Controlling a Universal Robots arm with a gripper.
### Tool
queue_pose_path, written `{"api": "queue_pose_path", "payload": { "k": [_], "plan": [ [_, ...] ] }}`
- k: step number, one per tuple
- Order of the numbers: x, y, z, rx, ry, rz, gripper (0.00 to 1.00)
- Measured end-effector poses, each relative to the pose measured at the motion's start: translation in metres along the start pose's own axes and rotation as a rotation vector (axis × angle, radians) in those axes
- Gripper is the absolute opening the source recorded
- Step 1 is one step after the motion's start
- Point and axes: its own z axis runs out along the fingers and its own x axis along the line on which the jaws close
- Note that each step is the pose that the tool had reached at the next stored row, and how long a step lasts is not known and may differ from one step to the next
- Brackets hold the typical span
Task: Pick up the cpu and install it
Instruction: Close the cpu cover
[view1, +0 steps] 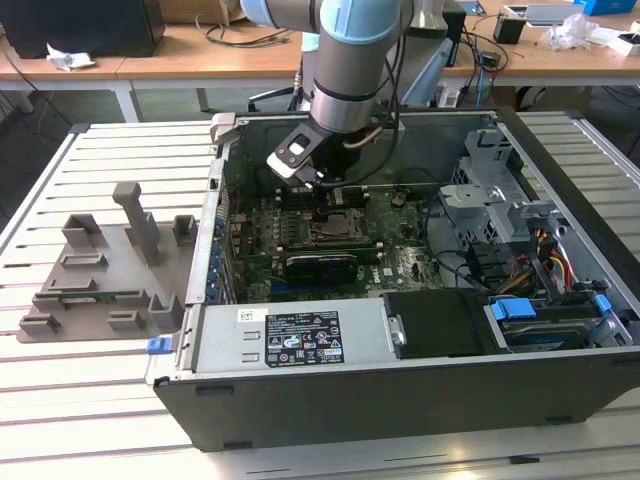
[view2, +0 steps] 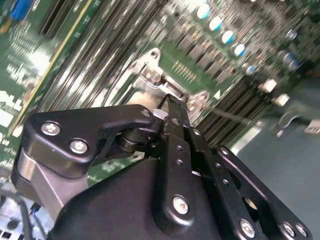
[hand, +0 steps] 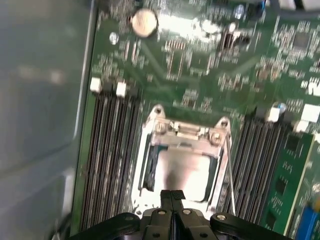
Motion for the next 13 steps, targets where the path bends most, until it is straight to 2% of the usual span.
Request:
{"api": "queue_pose_path", "payload": {
  "k": [4, 13],
  "plan": [
    [0.0008, -0.0057, 0.0026, 0.0, -0.0001, 0.0, 0.11],
    [0.0005, -0.0048, 0.0062, 0.0, 0.0, 0.0, 0.11]
  ]
}}
